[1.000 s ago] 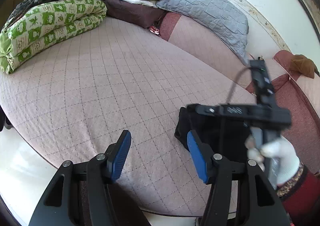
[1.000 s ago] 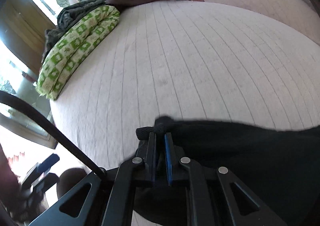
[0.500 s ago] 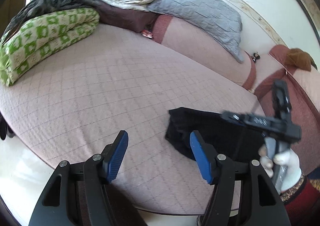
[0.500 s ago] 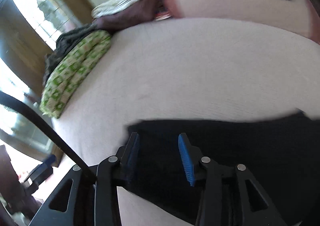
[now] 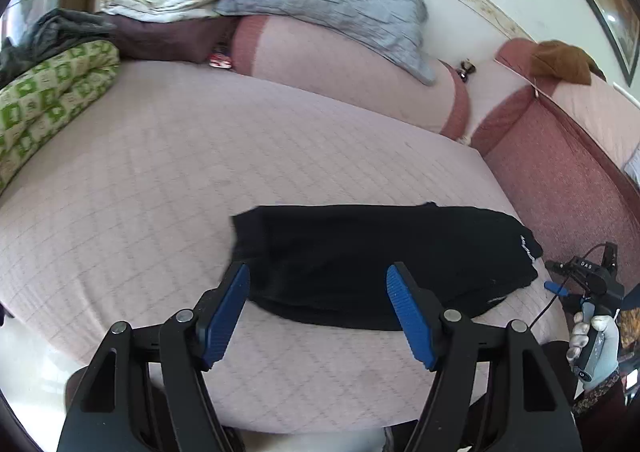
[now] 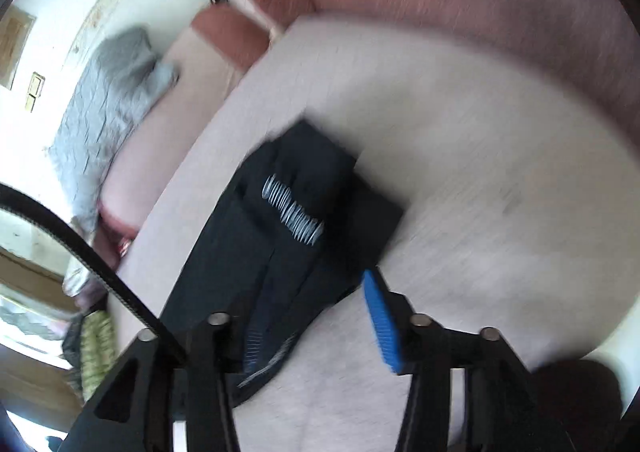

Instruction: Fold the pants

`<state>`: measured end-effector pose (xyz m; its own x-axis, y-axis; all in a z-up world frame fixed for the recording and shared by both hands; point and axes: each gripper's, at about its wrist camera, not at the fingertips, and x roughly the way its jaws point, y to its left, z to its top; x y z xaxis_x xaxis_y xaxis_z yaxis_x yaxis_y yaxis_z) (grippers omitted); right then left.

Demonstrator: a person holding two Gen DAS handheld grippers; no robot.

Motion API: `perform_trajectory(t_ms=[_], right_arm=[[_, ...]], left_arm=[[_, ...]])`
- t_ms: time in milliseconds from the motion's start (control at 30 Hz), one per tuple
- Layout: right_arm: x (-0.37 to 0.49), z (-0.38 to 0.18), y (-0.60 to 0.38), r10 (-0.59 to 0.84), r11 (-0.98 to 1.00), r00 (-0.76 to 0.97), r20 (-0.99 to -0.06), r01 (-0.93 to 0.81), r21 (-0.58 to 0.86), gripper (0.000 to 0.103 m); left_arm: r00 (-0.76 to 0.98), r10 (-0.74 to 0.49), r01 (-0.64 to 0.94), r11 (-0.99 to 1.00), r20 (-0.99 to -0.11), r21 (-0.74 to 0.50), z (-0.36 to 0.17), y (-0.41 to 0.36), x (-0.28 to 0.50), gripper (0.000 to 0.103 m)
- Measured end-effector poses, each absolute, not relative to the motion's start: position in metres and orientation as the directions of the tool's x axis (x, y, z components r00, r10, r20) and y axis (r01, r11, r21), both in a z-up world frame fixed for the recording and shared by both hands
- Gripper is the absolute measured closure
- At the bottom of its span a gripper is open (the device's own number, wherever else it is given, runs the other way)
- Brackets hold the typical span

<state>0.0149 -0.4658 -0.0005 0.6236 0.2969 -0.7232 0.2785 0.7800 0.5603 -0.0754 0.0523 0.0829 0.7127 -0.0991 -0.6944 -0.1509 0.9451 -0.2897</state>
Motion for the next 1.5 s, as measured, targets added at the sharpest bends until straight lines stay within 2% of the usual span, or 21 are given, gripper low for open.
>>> perform_trajectory(t_ms=[267, 300, 333, 367, 433, 533, 633, 700, 733, 767, 900, 1033, 1167, 1300, 1500], right_arm=[[0.068, -0.013, -0.453, 0.34, 0.793, 0.609, -0.716, 0.224, 0.567, 0.049], [0.077, -0.017, -0.449, 0.356, 0.794, 0.597, -0.719, 0.212, 0.569, 0.054], [0.078, -0.022, -0.447, 0.368, 0.796, 0.577, -0.729, 0.209, 0.567, 0.086], [0.079, -0.024, -0.445, 0.375, 0.799, 0.56, -0.739, 0.209, 0.564, 0.095], [0.073, -0.022, -0.45, 0.388, 0.784, 0.573, -0.722, 0.207, 0.585, 0.095], [0.056, -0.017, -0.463, 0.406, 0.759, 0.583, -0.704, 0.213, 0.615, 0.095], [0.043, -0.026, -0.472, 0.365, 0.781, 0.558, -0.745, 0.253, 0.572, 0.095], [0.042, -0.032, -0.476, 0.334, 0.795, 0.539, -0.773, 0.28, 0.538, 0.086], [0.039, -0.033, -0.481, 0.316, 0.792, 0.541, -0.78, 0.303, 0.53, 0.068], [0.035, -0.031, -0.484, 0.305, 0.789, 0.545, -0.781, 0.315, 0.528, 0.063], [0.017, -0.005, -0.486, 0.219, 0.822, 0.611, -0.76, 0.304, 0.482, 0.063], [0.034, 0.023, -0.445, 0.335, 0.86, 0.634, -0.697, 0.097, 0.501, 0.063], [0.081, 0.032, -0.377, 0.469, 0.868, 0.548, -0.692, -0.144, 0.474, 0.061], [0.143, 0.02, -0.307, 0.511, 0.858, 0.412, -0.755, -0.303, 0.415, 0.054], [0.203, -0.022, -0.24, 0.404, 0.872, 0.267, -0.875, -0.401, 0.28, 0.051]], left_arm=[[0.669, -0.177, -0.102, 0.94, -0.722, -0.325, 0.079, 0.012, -0.051, 0.033], [0.663, -0.179, -0.098, 0.942, -0.727, -0.32, 0.078, 0.007, -0.05, 0.033], [0.658, -0.178, -0.095, 0.944, -0.732, -0.316, 0.077, 0.005, -0.048, 0.033], [0.651, -0.179, -0.089, 0.947, -0.737, -0.309, 0.076, 0.002, -0.047, 0.032], [0.643, -0.177, -0.079, 0.953, -0.745, -0.294, 0.075, -0.002, -0.044, 0.032], [0.633, -0.173, -0.062, 0.96, -0.754, -0.273, 0.071, -0.008, -0.035, 0.032], [0.615, -0.186, -0.061, 0.957, -0.766, -0.282, 0.061, -0.007, -0.022, 0.031], [0.601, -0.203, -0.067, 0.951, -0.773, -0.302, 0.051, -0.007, -0.013, 0.031], [0.593, -0.208, -0.074, 0.948, -0.778, -0.309, 0.046, -0.007, -0.008, 0.031], [0.584, -0.213, -0.081, 0.945, -0.783, -0.317, 0.039, -0.006, -0.001, 0.031], [0.554, -0.201, -0.096, 0.949, -0.808, -0.302, 0.015, -0.011, 0.016, 0.031], [0.519, -0.252, -0.056, 0.944, -0.817, -0.327, 0.001, -0.032, 0.024, 0.031], [0.537, -0.307, 0.081, 0.946, -0.785, -0.314, 0.007, -0.079, 0.028, 0.031], [0.488, -0.325, 0.155, 0.945, -0.81, -0.287, -0.01, -0.112, 0.039, 0.032], [0.524, -0.279, 0.213, 0.958, -0.804, -0.193, -0.019, -0.127, 0.019, 0.032]])
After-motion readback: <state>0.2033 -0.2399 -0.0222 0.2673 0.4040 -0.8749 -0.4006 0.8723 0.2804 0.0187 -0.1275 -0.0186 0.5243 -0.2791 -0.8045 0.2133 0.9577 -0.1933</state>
